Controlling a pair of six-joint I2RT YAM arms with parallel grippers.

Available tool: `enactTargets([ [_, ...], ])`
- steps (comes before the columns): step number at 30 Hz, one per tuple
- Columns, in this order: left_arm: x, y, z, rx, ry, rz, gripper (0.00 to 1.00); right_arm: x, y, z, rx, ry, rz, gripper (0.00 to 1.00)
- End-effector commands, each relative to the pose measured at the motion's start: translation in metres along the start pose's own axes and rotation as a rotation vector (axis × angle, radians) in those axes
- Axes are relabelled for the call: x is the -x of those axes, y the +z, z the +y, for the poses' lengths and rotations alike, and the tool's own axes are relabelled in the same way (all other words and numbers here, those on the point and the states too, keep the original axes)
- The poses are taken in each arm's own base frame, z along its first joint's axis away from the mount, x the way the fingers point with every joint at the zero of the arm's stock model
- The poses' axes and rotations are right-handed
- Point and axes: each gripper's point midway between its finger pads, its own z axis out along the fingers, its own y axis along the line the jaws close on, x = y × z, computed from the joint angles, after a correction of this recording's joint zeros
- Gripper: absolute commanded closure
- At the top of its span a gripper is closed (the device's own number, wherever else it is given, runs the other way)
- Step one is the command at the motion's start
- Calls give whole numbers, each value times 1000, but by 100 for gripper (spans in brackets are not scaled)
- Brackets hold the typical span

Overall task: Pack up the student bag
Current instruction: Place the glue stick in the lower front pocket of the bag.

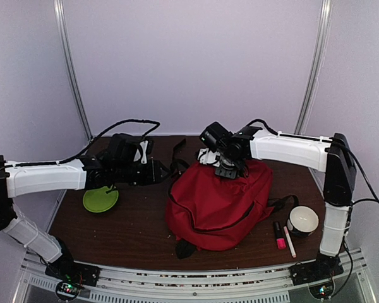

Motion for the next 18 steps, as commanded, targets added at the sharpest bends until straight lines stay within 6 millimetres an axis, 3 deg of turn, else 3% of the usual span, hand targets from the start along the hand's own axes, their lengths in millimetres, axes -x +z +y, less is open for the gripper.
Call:
enactTargets([
  [1,6,-4,-3,-31,-7,-35,58,0,-41,-26,14,103,-59,43],
  [9,7,-9,0,-21,-5,-51,58,-6,-109,0,298,153,-232,43],
  [12,6,-9,0,-23,-6,-49,58,-18,-130,24,430,105,-282,44],
  [16,7,-9,0,-21,-2,-55,58,-59,-150,66,581,-3,-296,50],
  [18,8,-10,1,-14,5,-60,58,-91,-144,86,615,-65,-241,55],
])
